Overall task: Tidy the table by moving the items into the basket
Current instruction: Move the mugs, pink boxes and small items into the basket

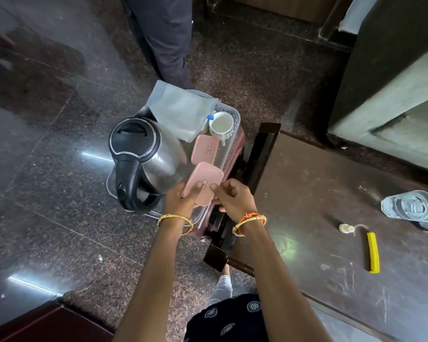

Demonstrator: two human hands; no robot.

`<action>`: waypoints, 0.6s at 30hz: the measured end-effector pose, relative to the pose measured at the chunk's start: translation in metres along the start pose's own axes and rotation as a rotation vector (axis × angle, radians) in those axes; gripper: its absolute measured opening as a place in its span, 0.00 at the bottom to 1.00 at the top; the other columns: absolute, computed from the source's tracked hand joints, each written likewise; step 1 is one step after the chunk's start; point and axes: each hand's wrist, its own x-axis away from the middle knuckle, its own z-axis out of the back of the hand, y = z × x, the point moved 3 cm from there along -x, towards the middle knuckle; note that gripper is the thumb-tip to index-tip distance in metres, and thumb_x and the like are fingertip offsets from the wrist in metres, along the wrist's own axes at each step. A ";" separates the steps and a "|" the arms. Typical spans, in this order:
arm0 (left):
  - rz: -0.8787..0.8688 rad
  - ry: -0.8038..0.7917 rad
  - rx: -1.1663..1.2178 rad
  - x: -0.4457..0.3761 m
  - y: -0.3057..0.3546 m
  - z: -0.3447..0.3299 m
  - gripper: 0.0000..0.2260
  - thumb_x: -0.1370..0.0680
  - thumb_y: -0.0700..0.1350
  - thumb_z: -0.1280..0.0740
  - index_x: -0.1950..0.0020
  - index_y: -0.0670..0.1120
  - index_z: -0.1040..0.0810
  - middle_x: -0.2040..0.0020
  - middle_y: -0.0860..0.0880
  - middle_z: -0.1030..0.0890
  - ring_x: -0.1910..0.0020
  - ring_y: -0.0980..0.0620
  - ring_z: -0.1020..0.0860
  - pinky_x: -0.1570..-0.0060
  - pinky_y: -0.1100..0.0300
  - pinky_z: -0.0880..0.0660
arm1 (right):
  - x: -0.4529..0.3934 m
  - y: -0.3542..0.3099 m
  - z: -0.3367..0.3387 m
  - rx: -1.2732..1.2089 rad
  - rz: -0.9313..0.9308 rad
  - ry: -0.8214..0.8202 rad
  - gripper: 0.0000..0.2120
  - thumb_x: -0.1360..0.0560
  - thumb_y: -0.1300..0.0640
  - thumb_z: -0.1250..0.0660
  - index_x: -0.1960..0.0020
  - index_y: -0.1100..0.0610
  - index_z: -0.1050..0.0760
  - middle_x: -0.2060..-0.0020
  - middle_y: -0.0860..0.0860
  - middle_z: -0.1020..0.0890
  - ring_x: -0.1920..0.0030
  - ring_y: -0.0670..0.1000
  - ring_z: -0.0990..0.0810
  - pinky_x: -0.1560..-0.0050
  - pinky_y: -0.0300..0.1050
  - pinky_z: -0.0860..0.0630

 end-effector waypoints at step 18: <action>0.186 0.321 -0.180 -0.034 -0.038 -0.005 0.09 0.25 0.43 0.32 0.49 0.41 0.18 0.52 0.38 0.17 0.55 0.42 0.20 0.52 0.56 0.23 | -0.022 -0.016 -0.054 0.837 0.248 0.117 0.14 0.27 0.62 0.36 0.42 0.59 0.24 0.39 0.56 0.25 0.38 0.60 0.32 0.43 0.53 0.29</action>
